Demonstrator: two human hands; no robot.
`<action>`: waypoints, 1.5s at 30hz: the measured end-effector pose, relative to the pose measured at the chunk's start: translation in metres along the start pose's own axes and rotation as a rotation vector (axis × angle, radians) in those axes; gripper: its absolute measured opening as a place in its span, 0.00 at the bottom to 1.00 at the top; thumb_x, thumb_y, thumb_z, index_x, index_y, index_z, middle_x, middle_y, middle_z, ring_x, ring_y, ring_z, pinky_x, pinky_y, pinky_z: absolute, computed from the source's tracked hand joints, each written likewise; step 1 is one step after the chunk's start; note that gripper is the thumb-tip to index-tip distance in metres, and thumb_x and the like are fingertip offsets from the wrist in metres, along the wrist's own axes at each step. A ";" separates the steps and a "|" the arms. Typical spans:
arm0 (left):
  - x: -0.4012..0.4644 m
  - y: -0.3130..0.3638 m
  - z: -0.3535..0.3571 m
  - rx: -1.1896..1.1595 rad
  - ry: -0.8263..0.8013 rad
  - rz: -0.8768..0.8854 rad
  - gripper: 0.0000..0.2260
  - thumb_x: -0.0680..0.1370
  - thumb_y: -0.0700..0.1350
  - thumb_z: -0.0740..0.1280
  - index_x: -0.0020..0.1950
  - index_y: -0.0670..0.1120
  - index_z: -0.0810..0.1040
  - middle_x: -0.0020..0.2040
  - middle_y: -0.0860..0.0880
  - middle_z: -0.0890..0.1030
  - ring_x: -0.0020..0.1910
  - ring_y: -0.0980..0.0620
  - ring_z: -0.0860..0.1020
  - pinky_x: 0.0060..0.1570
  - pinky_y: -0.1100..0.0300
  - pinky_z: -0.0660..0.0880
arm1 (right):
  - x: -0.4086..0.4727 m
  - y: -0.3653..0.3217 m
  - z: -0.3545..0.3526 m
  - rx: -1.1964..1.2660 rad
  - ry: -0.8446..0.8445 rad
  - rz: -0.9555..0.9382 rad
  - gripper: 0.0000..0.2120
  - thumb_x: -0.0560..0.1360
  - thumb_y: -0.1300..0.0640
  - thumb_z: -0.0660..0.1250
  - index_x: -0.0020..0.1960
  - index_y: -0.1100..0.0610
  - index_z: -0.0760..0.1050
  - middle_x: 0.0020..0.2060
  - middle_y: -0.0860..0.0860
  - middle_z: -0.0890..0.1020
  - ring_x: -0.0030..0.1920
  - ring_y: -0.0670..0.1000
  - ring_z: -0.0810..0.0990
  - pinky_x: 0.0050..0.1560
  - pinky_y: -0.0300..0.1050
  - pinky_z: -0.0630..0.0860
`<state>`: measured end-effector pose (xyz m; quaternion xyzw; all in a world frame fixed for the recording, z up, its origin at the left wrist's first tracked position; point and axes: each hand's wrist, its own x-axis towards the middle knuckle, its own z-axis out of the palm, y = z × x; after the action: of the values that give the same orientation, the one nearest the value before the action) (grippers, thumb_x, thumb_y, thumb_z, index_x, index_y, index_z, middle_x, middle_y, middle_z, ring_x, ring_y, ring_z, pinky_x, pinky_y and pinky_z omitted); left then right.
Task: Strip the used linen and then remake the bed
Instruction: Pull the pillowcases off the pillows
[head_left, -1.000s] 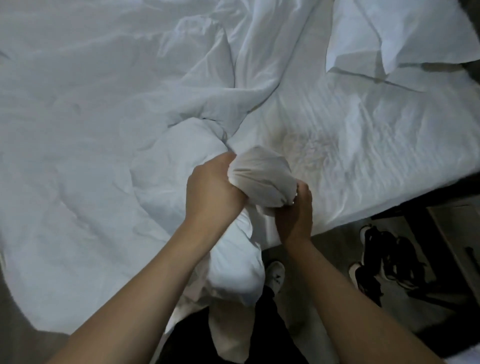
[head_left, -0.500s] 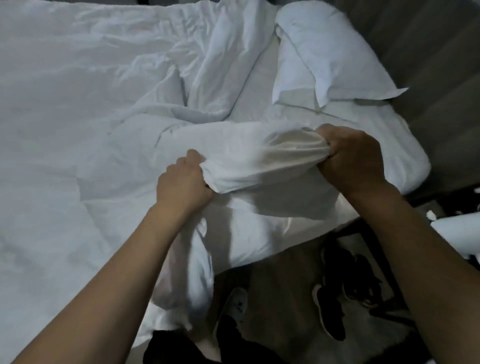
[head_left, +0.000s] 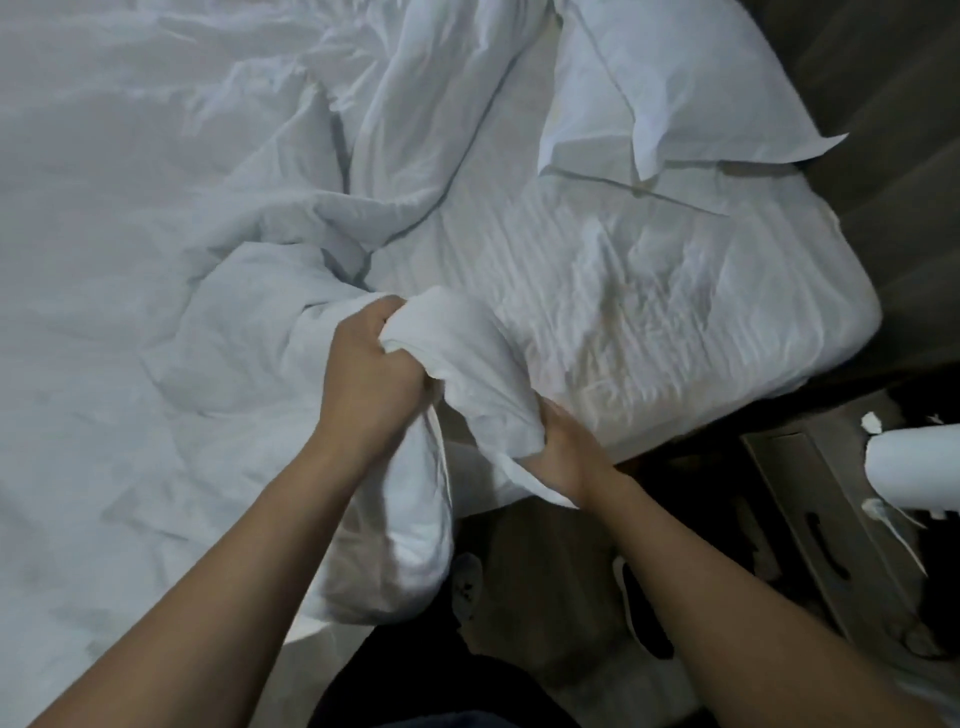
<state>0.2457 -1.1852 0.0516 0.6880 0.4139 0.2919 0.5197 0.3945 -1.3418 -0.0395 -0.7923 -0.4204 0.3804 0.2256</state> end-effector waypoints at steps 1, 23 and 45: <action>0.001 0.000 0.001 0.031 -0.069 0.025 0.05 0.68 0.39 0.62 0.34 0.38 0.70 0.30 0.48 0.72 0.31 0.59 0.68 0.32 0.62 0.65 | 0.009 0.005 -0.006 0.014 0.062 0.039 0.22 0.76 0.48 0.65 0.68 0.50 0.70 0.61 0.52 0.79 0.62 0.55 0.76 0.62 0.51 0.72; 0.044 0.045 0.349 0.851 -1.384 0.205 0.25 0.76 0.55 0.68 0.68 0.44 0.71 0.68 0.43 0.73 0.65 0.42 0.73 0.64 0.52 0.69 | -0.022 0.203 -0.375 -0.964 0.341 0.128 0.20 0.73 0.58 0.59 0.62 0.55 0.79 0.63 0.58 0.77 0.60 0.60 0.75 0.61 0.53 0.70; 0.301 -0.184 0.423 1.283 -0.803 0.066 0.12 0.70 0.53 0.64 0.48 0.48 0.76 0.48 0.44 0.83 0.51 0.41 0.79 0.49 0.53 0.74 | 0.317 0.345 -0.273 -0.301 -0.308 0.330 0.47 0.68 0.34 0.68 0.78 0.48 0.50 0.75 0.51 0.64 0.74 0.54 0.63 0.76 0.54 0.51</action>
<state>0.6956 -1.1014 -0.2553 0.9209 0.2609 -0.2638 0.1193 0.8948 -1.2748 -0.2381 -0.8074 -0.3668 0.4614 -0.0263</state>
